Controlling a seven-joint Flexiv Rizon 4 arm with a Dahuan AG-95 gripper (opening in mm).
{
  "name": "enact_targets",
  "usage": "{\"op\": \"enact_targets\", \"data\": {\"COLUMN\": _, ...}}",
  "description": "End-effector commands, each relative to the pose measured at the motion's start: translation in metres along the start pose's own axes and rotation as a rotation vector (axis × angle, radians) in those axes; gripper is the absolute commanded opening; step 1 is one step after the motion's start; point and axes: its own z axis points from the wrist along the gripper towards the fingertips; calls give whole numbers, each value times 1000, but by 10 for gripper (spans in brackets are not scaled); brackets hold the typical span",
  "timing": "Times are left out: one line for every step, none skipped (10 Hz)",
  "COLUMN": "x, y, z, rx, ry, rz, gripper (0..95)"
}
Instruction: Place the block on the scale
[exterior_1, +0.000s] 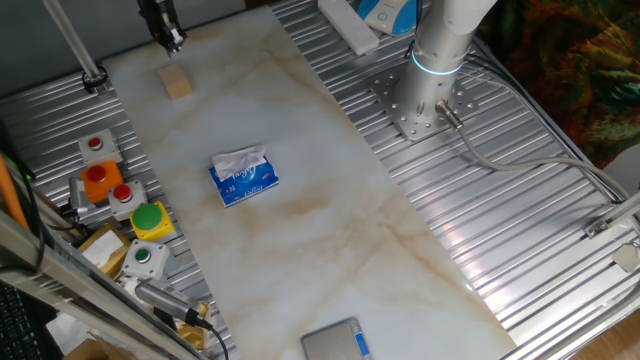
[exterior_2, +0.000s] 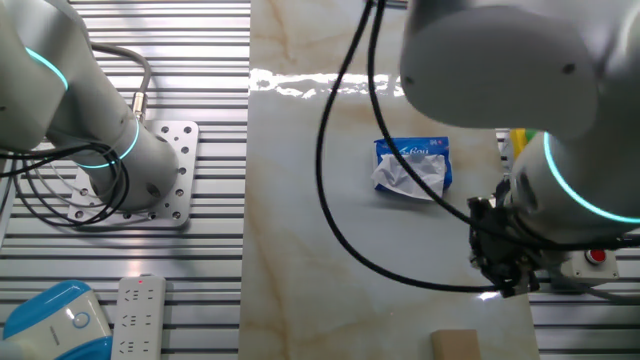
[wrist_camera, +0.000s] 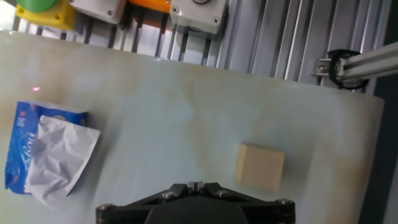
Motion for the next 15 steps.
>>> {"op": "enact_targets", "data": {"x": 0, "y": 0, "z": -1, "rx": -1, "ry": 4, "rz": -3, "gripper": 0}}
{"op": "enact_targets", "data": {"x": 0, "y": 0, "z": 0, "rx": -2, "ry": 4, "rz": -6, "gripper": 0}}
{"op": "enact_targets", "data": {"x": 0, "y": 0, "z": 0, "rx": -3, "ry": 5, "rz": -4, "gripper": 0}}
{"op": "enact_targets", "data": {"x": 0, "y": 0, "z": 0, "rx": -2, "ry": 1, "rz": 5, "gripper": 0}}
{"op": "enact_targets", "data": {"x": 0, "y": 0, "z": 0, "rx": -2, "ry": -7, "rz": 17, "gripper": 0}}
{"op": "enact_targets", "data": {"x": 0, "y": 0, "z": 0, "rx": -2, "ry": -10, "rz": 25, "gripper": 0}}
{"op": "enact_targets", "data": {"x": 0, "y": 0, "z": 0, "rx": -1, "ry": -10, "rz": 21, "gripper": 0}}
{"op": "enact_targets", "data": {"x": 0, "y": 0, "z": 0, "rx": -1, "ry": -11, "rz": 22, "gripper": 0}}
{"op": "enact_targets", "data": {"x": 0, "y": 0, "z": 0, "rx": -2, "ry": -8, "rz": 21, "gripper": 0}}
{"op": "enact_targets", "data": {"x": 0, "y": 0, "z": 0, "rx": -1, "ry": -7, "rz": 26, "gripper": 0}}
{"op": "enact_targets", "data": {"x": 0, "y": 0, "z": 0, "rx": 5, "ry": -7, "rz": 34, "gripper": 0}}
{"op": "enact_targets", "data": {"x": 0, "y": 0, "z": 0, "rx": 7, "ry": -7, "rz": 52, "gripper": 0}}
{"op": "enact_targets", "data": {"x": 0, "y": 0, "z": 0, "rx": 10, "ry": -6, "rz": 100, "gripper": 0}}
{"op": "enact_targets", "data": {"x": 0, "y": 0, "z": 0, "rx": 8, "ry": 0, "rz": 179, "gripper": 0}}
{"op": "enact_targets", "data": {"x": 0, "y": 0, "z": 0, "rx": 8, "ry": 4, "rz": 229, "gripper": 0}}
